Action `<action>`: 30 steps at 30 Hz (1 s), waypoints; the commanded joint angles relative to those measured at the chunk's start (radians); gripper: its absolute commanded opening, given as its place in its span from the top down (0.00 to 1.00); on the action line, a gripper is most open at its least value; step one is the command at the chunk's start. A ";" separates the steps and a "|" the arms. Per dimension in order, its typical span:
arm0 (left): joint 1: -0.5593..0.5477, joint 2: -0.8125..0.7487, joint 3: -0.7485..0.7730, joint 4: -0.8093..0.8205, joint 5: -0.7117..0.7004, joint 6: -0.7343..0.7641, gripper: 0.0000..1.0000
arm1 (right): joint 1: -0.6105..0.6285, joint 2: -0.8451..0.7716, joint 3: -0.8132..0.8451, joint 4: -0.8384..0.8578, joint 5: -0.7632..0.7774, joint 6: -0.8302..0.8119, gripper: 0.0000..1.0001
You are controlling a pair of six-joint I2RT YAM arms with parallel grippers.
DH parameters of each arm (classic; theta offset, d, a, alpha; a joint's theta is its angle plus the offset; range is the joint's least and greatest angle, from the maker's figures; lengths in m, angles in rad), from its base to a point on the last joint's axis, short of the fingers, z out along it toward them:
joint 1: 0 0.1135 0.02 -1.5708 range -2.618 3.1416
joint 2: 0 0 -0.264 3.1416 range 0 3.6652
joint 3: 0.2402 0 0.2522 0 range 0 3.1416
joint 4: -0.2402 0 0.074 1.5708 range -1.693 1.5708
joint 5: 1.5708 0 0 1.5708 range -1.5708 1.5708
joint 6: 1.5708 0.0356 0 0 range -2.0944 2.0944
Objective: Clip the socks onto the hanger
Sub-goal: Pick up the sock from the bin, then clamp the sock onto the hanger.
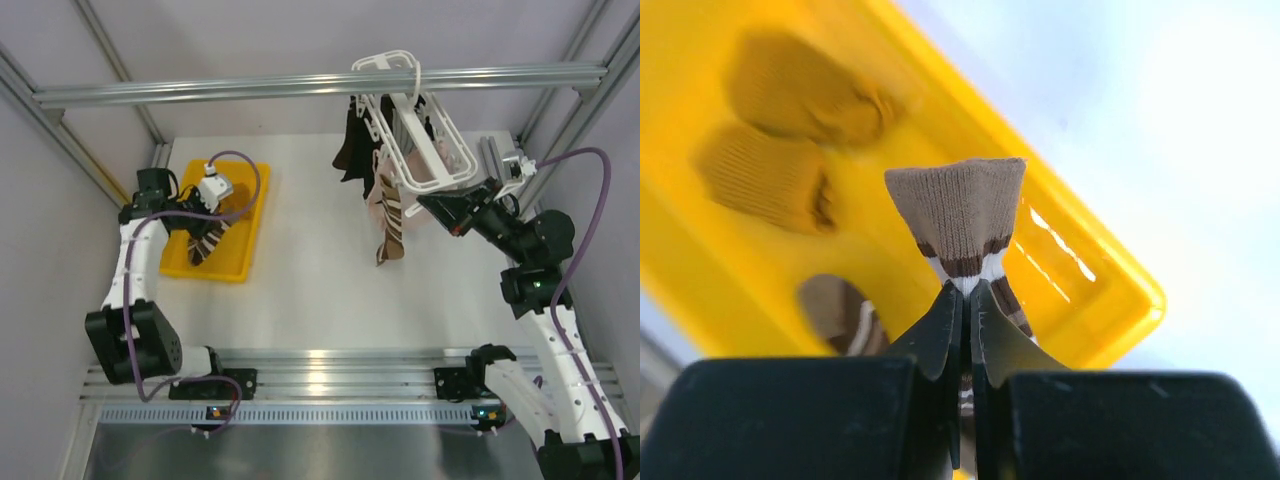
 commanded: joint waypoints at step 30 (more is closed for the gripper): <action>-0.937 -0.278 0.061 0.674 -0.031 -0.717 1.00 | 0.011 0.026 0.019 0.233 -0.008 0.202 1.00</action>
